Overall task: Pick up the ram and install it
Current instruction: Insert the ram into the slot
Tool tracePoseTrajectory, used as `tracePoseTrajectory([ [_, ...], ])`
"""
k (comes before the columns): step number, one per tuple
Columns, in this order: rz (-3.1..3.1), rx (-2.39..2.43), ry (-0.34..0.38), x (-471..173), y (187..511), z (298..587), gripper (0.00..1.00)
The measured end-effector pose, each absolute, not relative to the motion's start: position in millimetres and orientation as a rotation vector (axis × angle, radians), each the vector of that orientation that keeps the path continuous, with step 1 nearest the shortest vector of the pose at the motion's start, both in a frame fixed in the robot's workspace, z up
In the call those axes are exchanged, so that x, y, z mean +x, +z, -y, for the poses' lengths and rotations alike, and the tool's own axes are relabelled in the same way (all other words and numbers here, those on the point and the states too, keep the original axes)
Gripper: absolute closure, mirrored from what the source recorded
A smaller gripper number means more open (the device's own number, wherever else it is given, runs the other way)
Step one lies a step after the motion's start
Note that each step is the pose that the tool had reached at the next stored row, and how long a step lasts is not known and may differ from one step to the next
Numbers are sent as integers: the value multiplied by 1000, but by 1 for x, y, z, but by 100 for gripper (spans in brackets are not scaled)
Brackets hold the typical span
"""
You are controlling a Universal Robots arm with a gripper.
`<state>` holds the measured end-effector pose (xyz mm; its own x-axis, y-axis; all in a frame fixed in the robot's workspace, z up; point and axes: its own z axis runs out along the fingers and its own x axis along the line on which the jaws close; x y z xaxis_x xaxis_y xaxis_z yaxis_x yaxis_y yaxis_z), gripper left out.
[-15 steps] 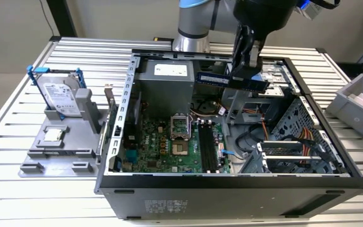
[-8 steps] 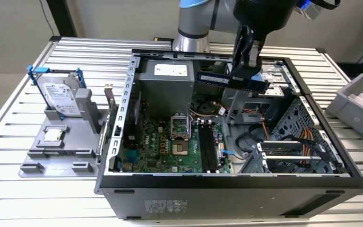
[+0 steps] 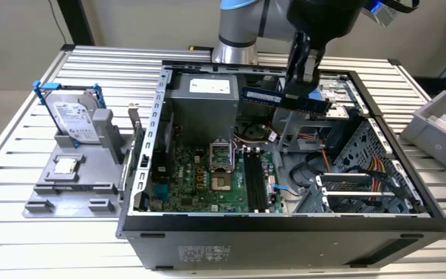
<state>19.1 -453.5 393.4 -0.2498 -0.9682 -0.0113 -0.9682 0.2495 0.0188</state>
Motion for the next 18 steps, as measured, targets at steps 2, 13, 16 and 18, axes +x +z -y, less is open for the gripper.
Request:
tracePoseTrajectory([
  [2, 2491, 1910, -34, 19, 393, 453, 100],
  [13, 2542, 1841, -34, 19, 393, 453, 100],
  [16, 2557, 1822, -34, 19, 393, 453, 100],
  [18, 2566, 1809, -34, 19, 393, 453, 100],
])
